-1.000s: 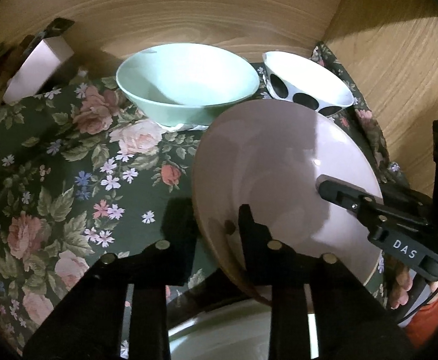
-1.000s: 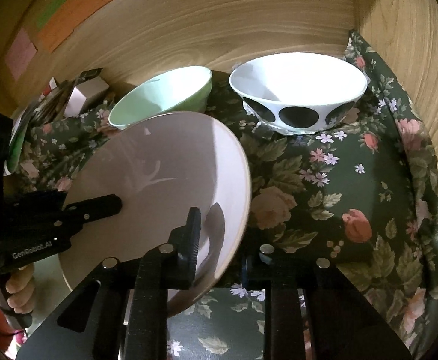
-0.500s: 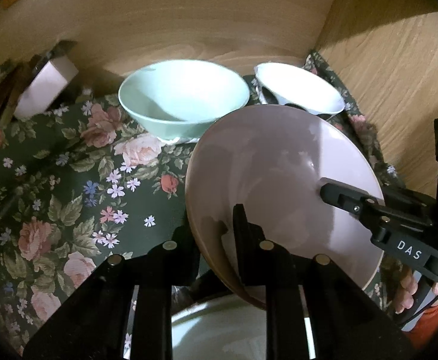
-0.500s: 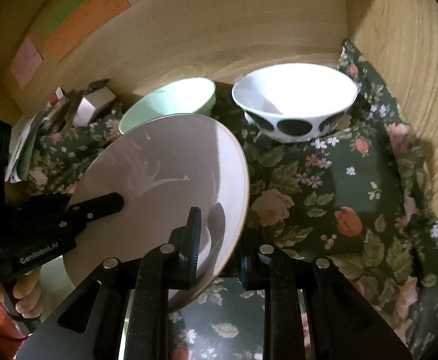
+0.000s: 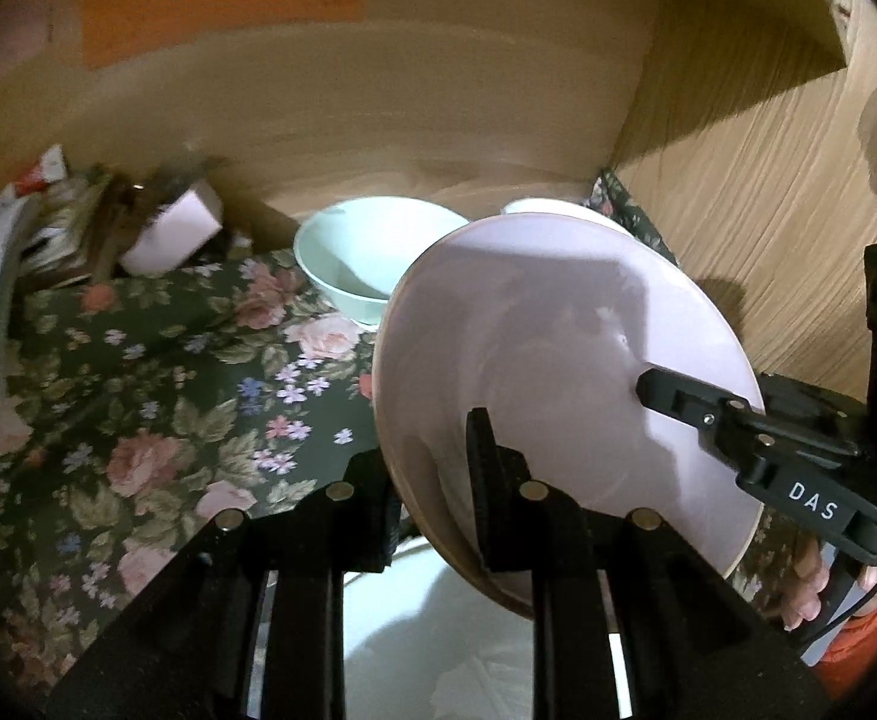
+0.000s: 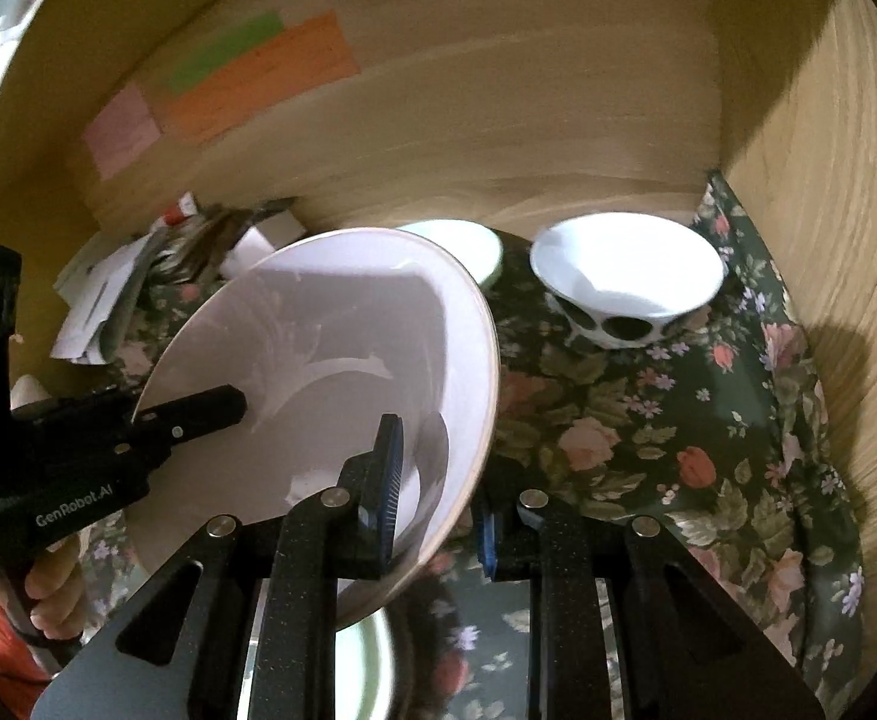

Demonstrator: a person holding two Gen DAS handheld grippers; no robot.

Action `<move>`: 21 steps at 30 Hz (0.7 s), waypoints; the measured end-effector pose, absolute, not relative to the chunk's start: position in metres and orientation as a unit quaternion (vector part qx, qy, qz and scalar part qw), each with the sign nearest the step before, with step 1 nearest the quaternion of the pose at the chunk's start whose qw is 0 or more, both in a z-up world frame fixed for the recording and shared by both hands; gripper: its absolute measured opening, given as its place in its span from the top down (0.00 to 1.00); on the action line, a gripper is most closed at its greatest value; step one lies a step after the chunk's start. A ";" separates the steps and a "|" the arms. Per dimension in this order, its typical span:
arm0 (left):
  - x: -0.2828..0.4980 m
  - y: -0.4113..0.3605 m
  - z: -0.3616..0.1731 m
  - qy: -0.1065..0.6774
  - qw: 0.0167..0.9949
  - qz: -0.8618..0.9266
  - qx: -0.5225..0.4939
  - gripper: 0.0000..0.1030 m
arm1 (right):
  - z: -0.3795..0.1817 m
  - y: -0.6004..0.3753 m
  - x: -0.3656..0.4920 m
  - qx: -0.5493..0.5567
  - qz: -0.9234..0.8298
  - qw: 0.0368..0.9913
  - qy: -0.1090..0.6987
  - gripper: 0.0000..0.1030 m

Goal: Organize plates and bowls

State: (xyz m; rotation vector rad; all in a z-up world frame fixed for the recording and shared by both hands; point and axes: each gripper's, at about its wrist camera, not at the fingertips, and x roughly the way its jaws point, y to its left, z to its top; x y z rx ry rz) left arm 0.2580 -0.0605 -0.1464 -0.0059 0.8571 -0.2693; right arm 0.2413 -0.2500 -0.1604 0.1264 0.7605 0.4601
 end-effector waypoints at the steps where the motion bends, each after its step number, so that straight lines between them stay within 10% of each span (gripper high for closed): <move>1: 0.254 -0.058 -0.143 0.411 0.903 -0.128 -0.004 0.81 | -0.158 -0.247 0.238 0.059 0.225 0.902 0.365 0.82; 21: 0.173 0.007 -0.121 0.378 0.923 -0.063 -0.028 0.81 | -0.140 -0.178 0.192 0.026 0.294 0.893 0.341 0.82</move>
